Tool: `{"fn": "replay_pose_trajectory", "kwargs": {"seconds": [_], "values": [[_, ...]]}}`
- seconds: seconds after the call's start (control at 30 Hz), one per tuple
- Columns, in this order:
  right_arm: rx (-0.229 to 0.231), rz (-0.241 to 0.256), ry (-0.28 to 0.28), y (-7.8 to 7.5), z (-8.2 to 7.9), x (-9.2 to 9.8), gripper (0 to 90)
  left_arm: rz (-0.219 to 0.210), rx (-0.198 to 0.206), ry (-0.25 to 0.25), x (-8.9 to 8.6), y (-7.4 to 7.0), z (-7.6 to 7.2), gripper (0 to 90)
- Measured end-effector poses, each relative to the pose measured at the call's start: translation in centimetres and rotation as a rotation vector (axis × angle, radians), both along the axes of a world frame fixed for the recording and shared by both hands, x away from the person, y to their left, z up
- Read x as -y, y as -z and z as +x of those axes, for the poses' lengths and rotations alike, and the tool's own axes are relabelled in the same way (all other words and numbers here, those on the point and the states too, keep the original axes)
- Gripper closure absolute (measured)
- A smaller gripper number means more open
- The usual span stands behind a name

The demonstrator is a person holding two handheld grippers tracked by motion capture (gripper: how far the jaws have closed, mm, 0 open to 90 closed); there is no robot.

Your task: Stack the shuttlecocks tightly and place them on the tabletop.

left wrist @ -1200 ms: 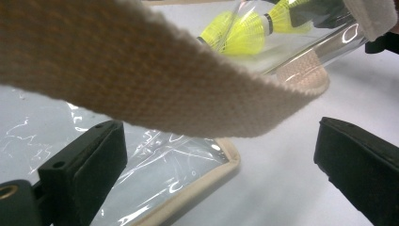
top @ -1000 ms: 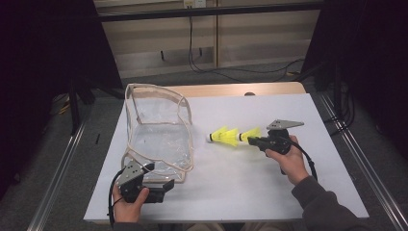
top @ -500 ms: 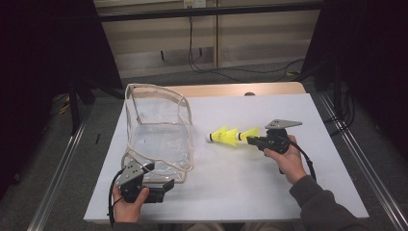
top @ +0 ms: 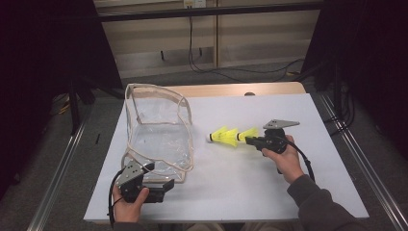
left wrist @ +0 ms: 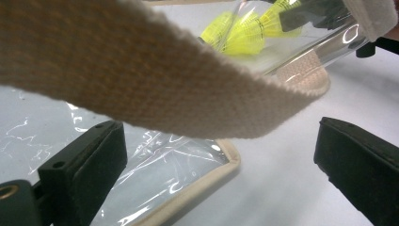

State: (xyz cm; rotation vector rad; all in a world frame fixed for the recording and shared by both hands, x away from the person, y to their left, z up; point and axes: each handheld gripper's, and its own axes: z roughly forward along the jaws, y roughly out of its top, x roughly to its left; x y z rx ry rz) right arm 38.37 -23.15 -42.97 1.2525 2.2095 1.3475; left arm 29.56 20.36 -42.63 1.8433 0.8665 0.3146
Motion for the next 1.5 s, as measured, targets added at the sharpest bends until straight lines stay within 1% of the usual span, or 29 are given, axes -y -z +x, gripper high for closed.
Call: {"fn": "replay_pose_trajectory", "kwargs": {"seconds": [0.2, 0.47, 0.6, 0.97, 1.23, 1.5], "values": [[-0.001, 0.001, 0.001, 0.0, 0.1, -0.3, 89.7, -0.001, 0.0, 0.0, 0.0, 0.0, 0.0, 2.9], [-0.004, -0.002, -0.011, 0.2, 0.3, -0.8, 89.7, -0.002, 0.001, 0.0, 0.0, 0.0, 0.0, 2.9], [0.001, -0.002, -0.01, 0.3, 0.3, -1.0, 89.7, -0.003, 0.001, 0.002, 0.0, 0.0, 0.0, 2.9], [-0.004, 0.008, -0.013, 0.4, 0.4, -1.5, 89.7, -0.003, 0.002, 0.002, 0.0, 0.0, 0.0, 2.9], [0.002, 0.013, -0.011, 0.4, 0.4, -1.6, 89.7, -0.003, 0.002, 0.002, 0.0, 0.0, 0.0, 2.9], [0.006, 0.008, -0.014, 0.5, 0.3, -1.8, 89.7, -0.002, 0.002, 0.002, 0.0, 0.0, 0.0, 2.9]]}}
